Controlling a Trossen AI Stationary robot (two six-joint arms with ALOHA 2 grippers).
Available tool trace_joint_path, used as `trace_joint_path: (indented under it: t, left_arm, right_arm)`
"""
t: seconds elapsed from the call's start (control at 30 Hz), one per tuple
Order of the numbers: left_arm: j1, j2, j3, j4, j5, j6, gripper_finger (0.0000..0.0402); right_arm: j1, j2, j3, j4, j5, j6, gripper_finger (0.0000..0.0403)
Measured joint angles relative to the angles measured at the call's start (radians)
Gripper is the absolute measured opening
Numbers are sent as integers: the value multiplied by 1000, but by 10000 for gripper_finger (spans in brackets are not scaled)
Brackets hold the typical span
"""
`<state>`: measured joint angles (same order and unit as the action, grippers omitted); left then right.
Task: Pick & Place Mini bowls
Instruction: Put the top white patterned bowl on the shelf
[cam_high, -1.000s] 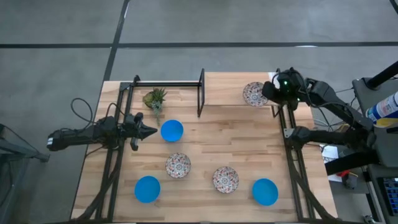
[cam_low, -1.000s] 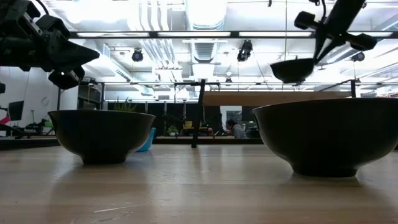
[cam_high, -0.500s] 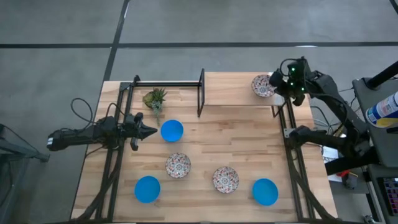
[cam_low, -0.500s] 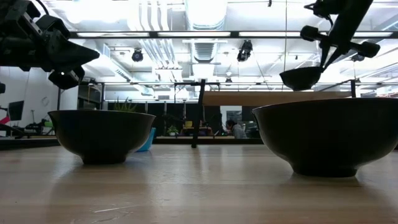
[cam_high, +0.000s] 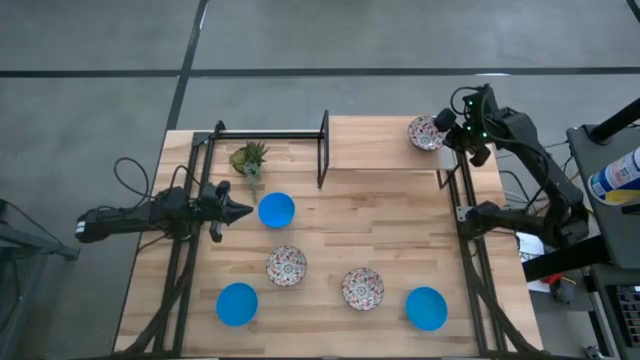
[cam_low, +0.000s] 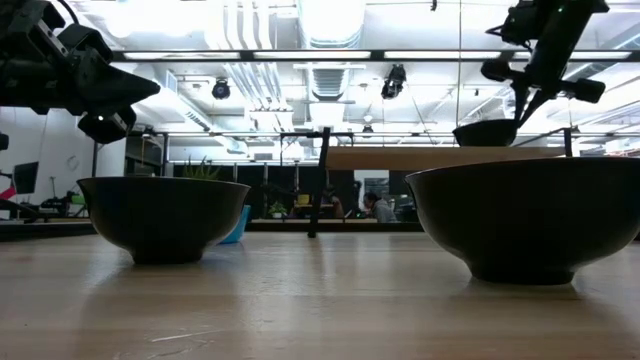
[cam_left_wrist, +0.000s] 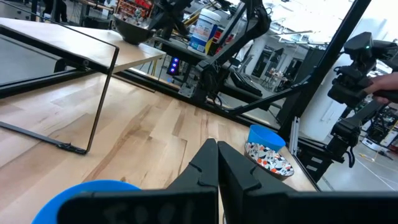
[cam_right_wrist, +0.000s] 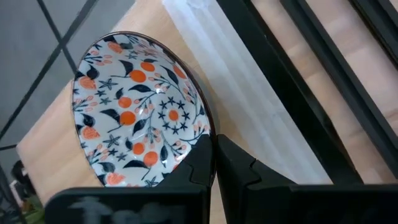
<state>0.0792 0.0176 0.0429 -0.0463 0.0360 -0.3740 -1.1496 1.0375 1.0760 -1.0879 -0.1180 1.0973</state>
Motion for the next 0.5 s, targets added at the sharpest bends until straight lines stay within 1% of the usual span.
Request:
trace_joint_path:
  t: [0.23, 0.5]
  left_arm:
    - [0, 0, 0, 0, 0, 0, 0]
    - [0, 0, 0, 0, 0, 0, 0]
  right_arm:
    - [0, 36, 2, 12, -16, 0, 9]
    - [-4, 31, 1, 13, -20, -21, 9]
